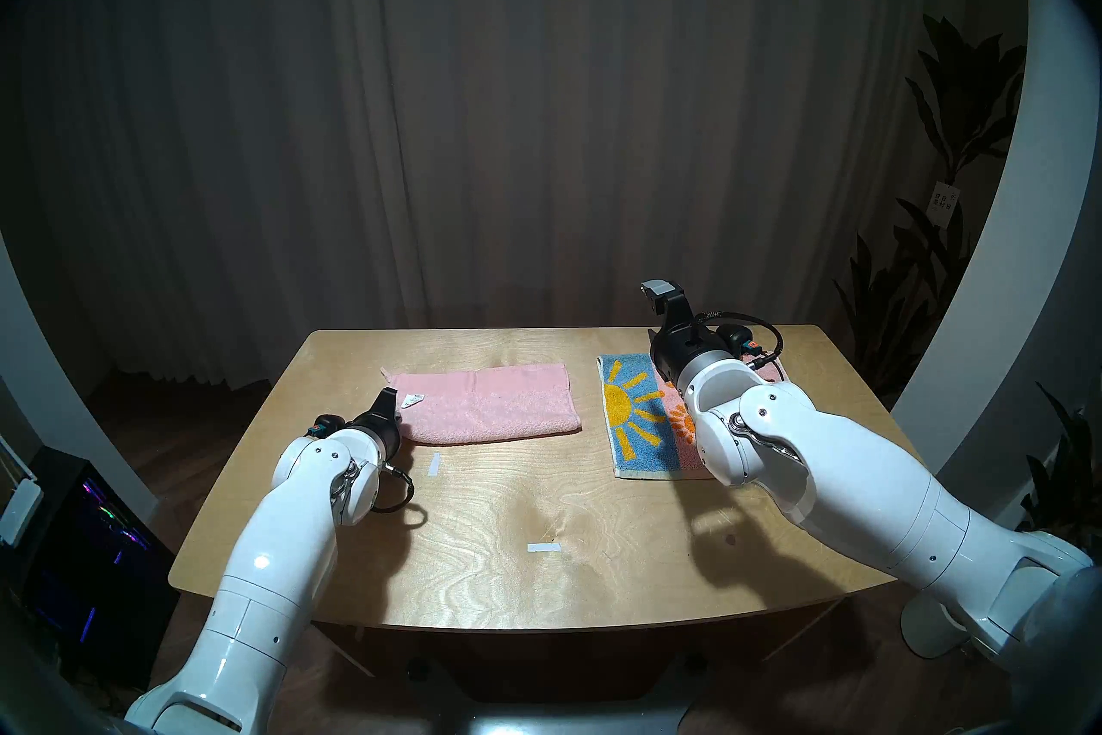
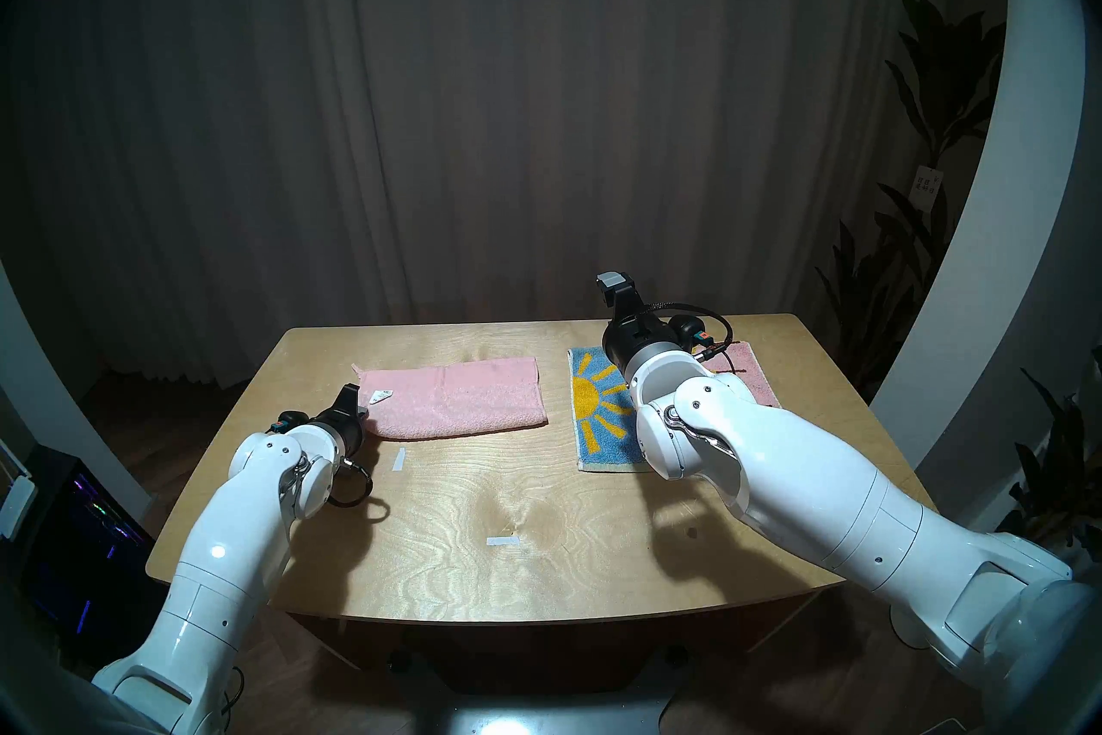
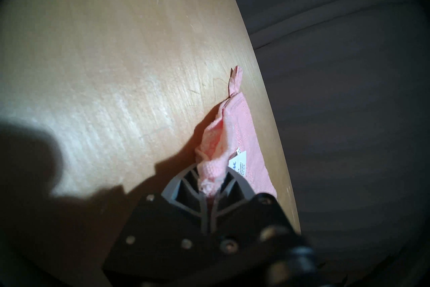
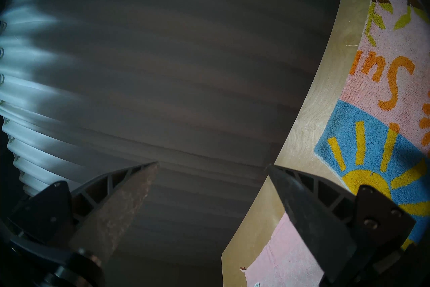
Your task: Fold each towel twice and stack them on table
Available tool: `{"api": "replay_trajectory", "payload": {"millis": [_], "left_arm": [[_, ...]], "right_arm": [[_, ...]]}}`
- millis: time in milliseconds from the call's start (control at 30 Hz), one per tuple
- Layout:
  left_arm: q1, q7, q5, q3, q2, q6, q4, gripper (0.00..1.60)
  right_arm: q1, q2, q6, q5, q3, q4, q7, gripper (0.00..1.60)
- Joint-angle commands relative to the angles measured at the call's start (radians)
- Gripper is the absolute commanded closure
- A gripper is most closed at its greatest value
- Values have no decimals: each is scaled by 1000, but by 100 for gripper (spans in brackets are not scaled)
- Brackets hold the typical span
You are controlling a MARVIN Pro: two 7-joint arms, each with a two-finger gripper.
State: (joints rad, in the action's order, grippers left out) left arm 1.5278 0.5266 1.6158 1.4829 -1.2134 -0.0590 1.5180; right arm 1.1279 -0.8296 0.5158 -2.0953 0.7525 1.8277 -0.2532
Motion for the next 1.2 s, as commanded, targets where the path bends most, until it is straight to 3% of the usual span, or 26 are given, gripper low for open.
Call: {"api": "replay_trajectory", "payload": {"millis": [0,367,567,767,1167], "left_arm": [[63,-2,19,57,38,4,91,160],[138,-29,62,115,93,-49,163,160],[119,-43,53,114,112,-76,143,160],[68,-79,5,93,123,-69,117,160],[3,-111,-81,-8,107,-65,169,160]], "right_arm": [[-22,-17,-7,3,3,4,3,0],[-44,-56,-14,16,-21,-9,-6,0],[-50,-67,-12,22,-25,-15,-10,0],[-46,-70,-1,25,-24,-17,-14,0],[-21,-28,30,24,-10,-5,-20,0]]}}
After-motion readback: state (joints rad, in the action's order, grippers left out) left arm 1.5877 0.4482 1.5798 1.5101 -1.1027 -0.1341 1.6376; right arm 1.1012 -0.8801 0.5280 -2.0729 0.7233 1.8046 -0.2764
